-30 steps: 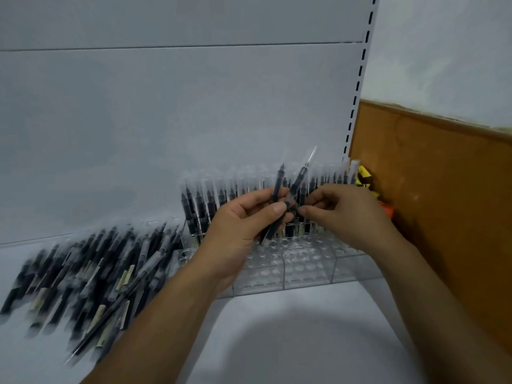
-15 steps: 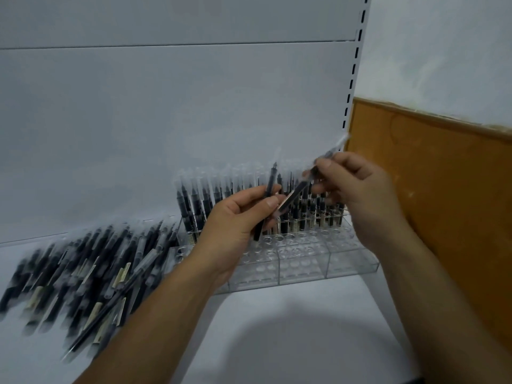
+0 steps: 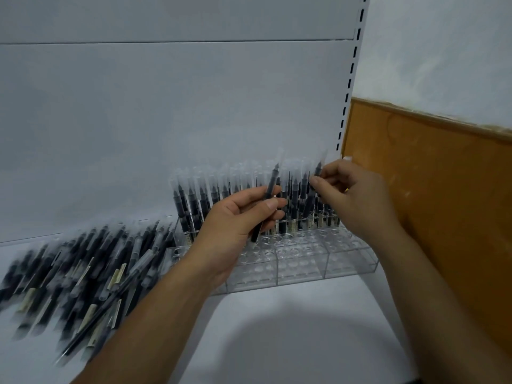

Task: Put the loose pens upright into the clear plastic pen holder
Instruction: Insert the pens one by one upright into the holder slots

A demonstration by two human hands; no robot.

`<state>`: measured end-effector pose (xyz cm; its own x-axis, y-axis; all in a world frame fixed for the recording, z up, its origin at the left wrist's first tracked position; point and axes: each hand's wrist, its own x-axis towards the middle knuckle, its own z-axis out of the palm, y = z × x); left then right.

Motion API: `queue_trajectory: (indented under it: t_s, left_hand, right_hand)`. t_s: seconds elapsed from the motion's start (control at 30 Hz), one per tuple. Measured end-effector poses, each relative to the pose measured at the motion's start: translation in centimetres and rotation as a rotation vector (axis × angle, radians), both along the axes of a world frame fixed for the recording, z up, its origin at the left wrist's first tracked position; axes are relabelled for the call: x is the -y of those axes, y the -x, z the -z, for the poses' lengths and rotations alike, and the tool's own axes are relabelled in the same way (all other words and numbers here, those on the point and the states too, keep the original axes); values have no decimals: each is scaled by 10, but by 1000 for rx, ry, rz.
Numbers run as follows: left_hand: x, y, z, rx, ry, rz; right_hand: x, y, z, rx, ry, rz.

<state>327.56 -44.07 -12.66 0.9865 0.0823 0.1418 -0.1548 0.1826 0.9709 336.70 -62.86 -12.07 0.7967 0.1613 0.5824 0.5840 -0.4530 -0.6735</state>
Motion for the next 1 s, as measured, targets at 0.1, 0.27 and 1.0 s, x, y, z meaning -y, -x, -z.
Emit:
queue_trajectory:
  t_s: [0.1, 0.27, 1.0]
  left_hand:
    - [0, 0, 0, 3, -11, 2]
    - [0, -1, 1, 4, -15, 5]
    - [20, 5, -6, 112, -983, -91]
  right_hand:
    - [-2, -2, 5, -103, 184, -3]
    - [-4, -3, 5, -127, 221, -7]
    - [13, 9, -10, -233, -499, -294]
